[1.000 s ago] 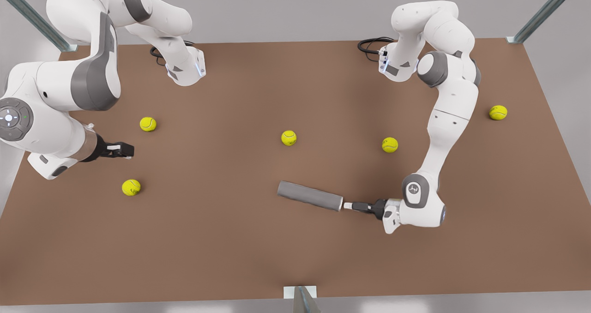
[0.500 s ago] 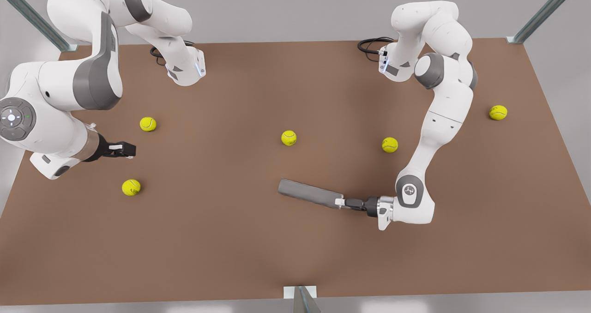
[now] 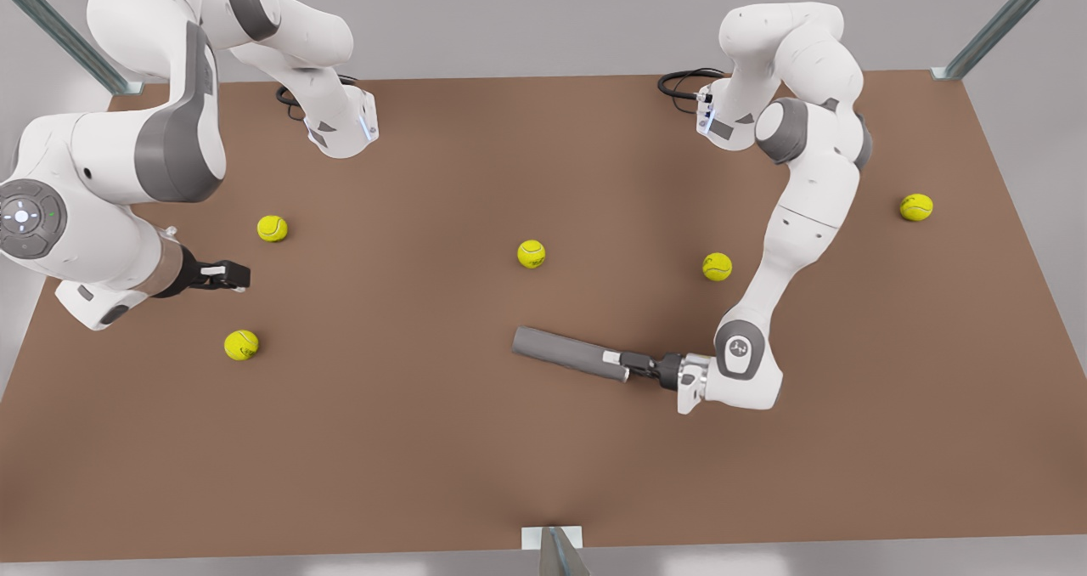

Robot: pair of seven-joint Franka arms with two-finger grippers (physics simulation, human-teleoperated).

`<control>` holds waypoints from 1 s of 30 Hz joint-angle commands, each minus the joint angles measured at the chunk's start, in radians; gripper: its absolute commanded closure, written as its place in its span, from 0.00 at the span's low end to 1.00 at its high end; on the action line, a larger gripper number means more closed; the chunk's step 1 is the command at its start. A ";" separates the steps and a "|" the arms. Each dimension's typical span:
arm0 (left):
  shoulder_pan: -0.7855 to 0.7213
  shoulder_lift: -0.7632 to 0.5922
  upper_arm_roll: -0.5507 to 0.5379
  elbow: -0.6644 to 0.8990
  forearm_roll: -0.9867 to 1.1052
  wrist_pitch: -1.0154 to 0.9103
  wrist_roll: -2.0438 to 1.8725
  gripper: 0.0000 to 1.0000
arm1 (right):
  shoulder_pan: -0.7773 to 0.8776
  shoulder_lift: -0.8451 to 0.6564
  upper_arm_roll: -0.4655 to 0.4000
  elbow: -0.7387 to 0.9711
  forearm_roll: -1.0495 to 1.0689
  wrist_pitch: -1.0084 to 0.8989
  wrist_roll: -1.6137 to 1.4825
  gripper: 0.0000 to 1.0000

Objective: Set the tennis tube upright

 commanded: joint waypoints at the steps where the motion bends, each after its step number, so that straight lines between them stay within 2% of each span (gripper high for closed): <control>1: 0.000 0.001 0.000 0.000 -0.001 -0.002 0.000 0.32 | 0.000 0.000 0.000 0.000 0.001 0.000 0.000 0.00; 7: 0.000 0.000 0.008 0.000 -0.003 -0.025 0.002 0.49 | -0.002 0.000 0.000 0.000 0.001 0.000 0.000 0.00; 12: 0.000 0.000 0.009 0.000 -0.003 -0.052 0.000 0.58 | 0.003 0.000 0.002 0.000 0.001 0.000 0.000 0.00; 30: -0.021 -0.023 0.038 0.006 -0.001 -0.118 -0.040 0.69 | 0.009 0.000 0.002 0.000 0.000 0.000 0.002 0.00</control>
